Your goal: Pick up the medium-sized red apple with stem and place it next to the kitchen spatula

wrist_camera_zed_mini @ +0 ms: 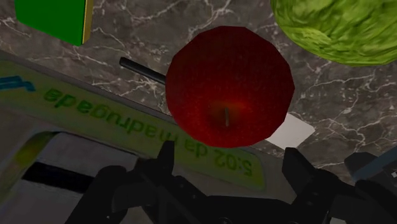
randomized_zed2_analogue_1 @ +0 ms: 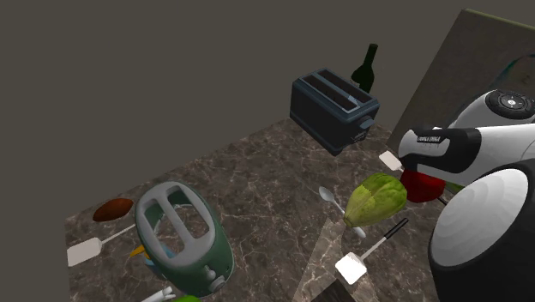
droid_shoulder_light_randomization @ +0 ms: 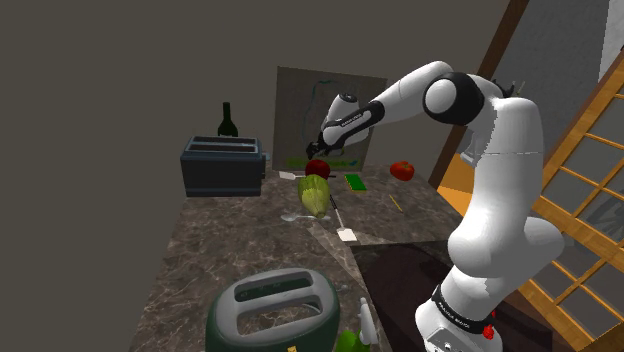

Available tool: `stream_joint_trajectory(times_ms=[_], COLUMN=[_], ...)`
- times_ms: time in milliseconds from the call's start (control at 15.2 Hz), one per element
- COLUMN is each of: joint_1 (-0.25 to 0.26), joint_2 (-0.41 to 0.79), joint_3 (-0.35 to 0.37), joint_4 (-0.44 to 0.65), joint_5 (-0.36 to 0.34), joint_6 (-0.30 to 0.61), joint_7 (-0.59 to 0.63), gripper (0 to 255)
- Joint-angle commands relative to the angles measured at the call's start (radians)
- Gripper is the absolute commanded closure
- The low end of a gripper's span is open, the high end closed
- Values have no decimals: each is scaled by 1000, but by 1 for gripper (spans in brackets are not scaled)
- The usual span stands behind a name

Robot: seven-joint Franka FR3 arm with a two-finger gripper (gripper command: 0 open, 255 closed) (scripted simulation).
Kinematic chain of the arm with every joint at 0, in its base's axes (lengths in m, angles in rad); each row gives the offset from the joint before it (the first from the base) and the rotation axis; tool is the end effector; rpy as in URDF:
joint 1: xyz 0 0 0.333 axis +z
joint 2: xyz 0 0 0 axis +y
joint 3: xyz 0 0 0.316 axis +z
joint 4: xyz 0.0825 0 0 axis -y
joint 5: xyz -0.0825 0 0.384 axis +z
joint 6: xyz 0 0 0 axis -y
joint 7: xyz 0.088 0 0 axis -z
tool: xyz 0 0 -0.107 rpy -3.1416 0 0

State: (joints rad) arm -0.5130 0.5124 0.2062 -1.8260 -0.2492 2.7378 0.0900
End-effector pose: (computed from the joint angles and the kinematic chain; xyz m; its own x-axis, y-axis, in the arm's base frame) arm 0.6493 -0.2109 0.3028 0.8922 -0.2037 0.4031 -0.2416 -0.9693 0.0448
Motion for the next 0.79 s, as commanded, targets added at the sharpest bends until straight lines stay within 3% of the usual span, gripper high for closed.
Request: stream_joint_trajectory(times_ms=[0,198,726], joint_1=[-8,-31,-31], joint_2=[-34,-125,-126], joint_3=[9,34,34], joint_4=[-21,-70,-70], joint_5=[9,39,40], joint_6=[-13,-54,-54], joint_7=[-6,-26,-26], gripper=[0,0,0])
